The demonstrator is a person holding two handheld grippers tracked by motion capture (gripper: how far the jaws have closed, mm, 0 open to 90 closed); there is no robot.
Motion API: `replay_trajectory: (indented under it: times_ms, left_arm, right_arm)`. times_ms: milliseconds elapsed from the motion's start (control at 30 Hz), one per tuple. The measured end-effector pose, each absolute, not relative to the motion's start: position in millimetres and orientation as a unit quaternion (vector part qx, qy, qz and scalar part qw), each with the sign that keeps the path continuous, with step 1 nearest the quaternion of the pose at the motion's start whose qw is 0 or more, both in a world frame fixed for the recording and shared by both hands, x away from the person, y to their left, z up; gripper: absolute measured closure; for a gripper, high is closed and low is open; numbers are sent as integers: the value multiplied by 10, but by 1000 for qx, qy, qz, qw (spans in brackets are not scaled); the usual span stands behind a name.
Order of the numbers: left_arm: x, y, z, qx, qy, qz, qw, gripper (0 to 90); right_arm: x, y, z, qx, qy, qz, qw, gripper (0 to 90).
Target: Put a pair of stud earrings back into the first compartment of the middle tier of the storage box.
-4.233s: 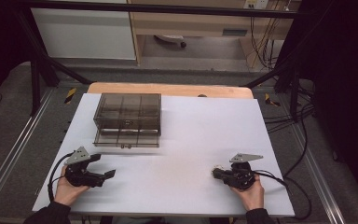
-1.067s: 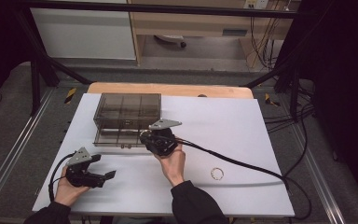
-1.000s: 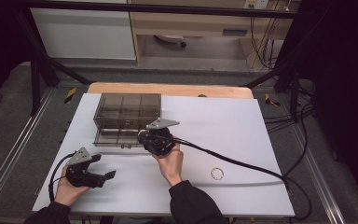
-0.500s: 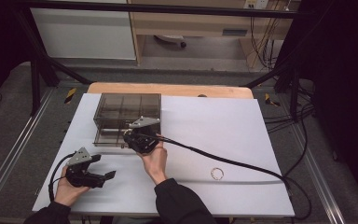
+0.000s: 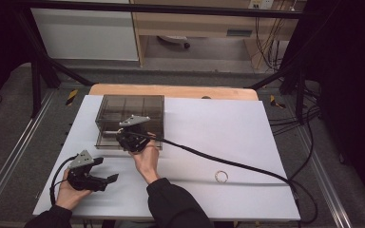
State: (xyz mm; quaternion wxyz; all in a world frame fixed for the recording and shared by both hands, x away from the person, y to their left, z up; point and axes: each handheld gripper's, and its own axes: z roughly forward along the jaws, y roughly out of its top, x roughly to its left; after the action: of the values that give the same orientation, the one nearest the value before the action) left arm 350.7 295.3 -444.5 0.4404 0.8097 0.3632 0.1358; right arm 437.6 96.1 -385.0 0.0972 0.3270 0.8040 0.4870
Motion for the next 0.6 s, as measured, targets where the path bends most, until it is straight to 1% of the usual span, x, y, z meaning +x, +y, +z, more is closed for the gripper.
replay_trajectory:
  times_ms: [100,600]
  left_arm:
    - [3509,2955,-4447,810,363,135,440,52]
    - [3512,2953,-4450,812,362,136,438,52]
  right_arm:
    - [4406,1027,-3870,331,802,490,89,853]
    - [4528,1307,-3990,330,808,482,81,853]
